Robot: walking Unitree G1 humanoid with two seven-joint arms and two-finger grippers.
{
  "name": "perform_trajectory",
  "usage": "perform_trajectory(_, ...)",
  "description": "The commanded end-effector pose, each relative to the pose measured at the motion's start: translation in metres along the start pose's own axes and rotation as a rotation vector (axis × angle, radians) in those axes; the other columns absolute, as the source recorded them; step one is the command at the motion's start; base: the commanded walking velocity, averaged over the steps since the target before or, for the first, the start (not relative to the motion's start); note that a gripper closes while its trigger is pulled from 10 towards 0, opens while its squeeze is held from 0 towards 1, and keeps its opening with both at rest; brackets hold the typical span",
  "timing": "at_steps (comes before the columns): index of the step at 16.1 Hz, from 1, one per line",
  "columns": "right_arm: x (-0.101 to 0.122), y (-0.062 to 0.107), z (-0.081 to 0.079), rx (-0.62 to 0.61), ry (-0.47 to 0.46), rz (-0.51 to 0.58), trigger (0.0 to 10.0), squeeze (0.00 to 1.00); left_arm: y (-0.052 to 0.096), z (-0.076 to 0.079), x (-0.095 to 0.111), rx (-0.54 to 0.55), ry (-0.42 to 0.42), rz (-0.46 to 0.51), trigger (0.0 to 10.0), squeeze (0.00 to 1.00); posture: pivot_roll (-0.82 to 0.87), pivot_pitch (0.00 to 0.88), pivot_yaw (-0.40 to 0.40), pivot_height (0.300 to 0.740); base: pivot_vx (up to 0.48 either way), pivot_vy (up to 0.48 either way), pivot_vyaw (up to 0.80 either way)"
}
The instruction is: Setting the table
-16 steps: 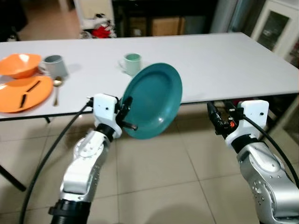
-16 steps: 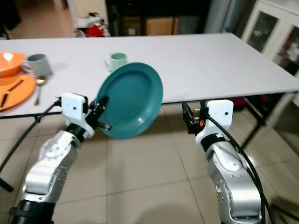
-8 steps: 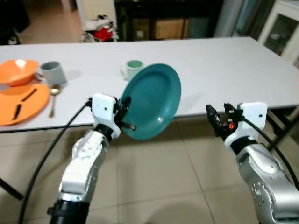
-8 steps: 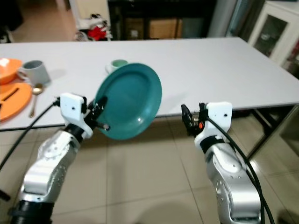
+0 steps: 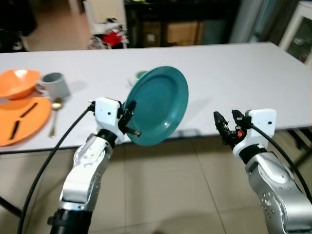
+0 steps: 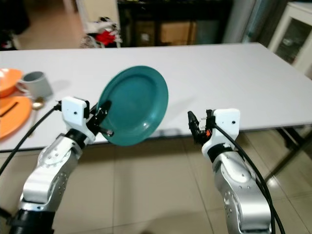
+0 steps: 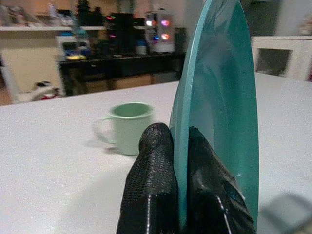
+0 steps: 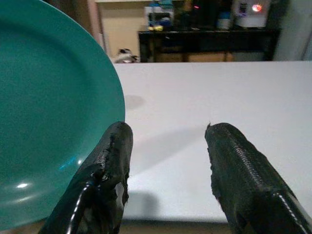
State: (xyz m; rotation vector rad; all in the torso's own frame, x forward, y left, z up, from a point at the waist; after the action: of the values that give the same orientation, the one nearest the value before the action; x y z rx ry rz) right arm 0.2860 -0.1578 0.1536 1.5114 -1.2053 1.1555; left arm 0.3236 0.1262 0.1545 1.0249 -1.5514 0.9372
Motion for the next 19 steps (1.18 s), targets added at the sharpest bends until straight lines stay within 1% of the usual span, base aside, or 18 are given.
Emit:
perform_trajectory(1, 0.004, -0.001, -0.006, 0.027, -0.001, 0.015, 10.0, 0.0, 0.001, -0.008, 0.007, 0.027, -0.01, 0.024, 10.0, 0.0, 0.02, 0.0, 0.002, 0.74, 0.375, 0.0, 0.0)
perform_trajectory(9, 0.004, -0.001, -0.008, 0.042, -0.005, 0.011, 10.0, 0.0, 0.002, -0.008, 0.01, 0.025, 0.005, 0.043, 10.0, 0.0, 0.02, 0.0, -0.004, 0.74, 0.373, 0.0, 0.0)
perform_trajectory(10, 0.005, -0.001, -0.009, 0.048, -0.007, 0.011, 10.0, 0.0, 0.001, -0.009, 0.015, 0.027, 0.045, 0.072, 10.0, 0.0, 0.02, 0.0, -0.004, 0.74, 0.326, 0.0, 0.0)
perform_trajectory(12, 0.007, -0.001, -0.01, 0.072, -0.012, 0.014, 10.0, 0.0, -0.001, -0.007, 0.024, -0.018, 0.166, 0.115, 10.0, 0.0, 0.02, 0.0, -0.006, 0.74, 0.0, 0.0, 0.0)
perform_trajectory(13, 0.008, -0.001, -0.01, 0.085, -0.011, 0.013, 10.0, 0.0, -0.003, -0.009, 0.026, -0.022, 0.211, 0.122, 10.0, 0.0, 0.02, 0.0, -0.005, 0.74, 0.0, 0.0, 0.0)
perform_trajectory(16, 0.015, 0.001, -0.004, 0.125, -0.015, 0.016, 10.0, 0.0, -0.01, -0.025, 0.033, -0.01, 0.341, 0.155, 10.0, 0.0, 0.02, 0.0, -0.003, 0.74, 0.0, 0.0, 0.0)
perform_trajectory(17, 0.021, 0.002, 0.001, 0.147, -0.013, 0.023, 10.0, 0.0, -0.015, -0.031, 0.037, -0.015, 0.429, 0.156, 10.0, 0.0, 0.02, 0.0, -0.002, 0.74, 0.0, 0.0, 0.0)
perform_trajectory(18, 0.024, 0.003, 0.003, 0.163, -0.011, 0.026, 10.0, 0.0, -0.018, -0.032, 0.037, -0.031, 0.507, 0.135, 10.0, 0.0, 0.02, 0.0, 0.005, 0.74, 0.0, 0.0, 0.0)
perform_trajectory(19, 0.026, 0.003, 0.004, 0.185, -0.01, 0.026, 10.0, 0.0, -0.02, -0.031, 0.034, -0.051, 0.565, 0.087, 10.0, 0.0, 0.02, 0.0, 0.005, 0.74, 0.0, 0.0, 0.0)
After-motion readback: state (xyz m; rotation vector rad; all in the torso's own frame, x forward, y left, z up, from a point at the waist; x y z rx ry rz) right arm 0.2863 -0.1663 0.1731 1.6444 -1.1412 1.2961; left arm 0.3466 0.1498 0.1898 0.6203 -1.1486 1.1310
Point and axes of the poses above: a point about 5 cm out from each wrist's last joint towards the gripper, its own y axis pointing back from the gripper into the wrist, its own x axis along the axis of the wrist's last joint, z = x × y, the point moved 4 cm from there along -y, pointing out of the wrist towards the gripper, and after that the axes turned 9 degrees about -y, right-handed, at the moved point
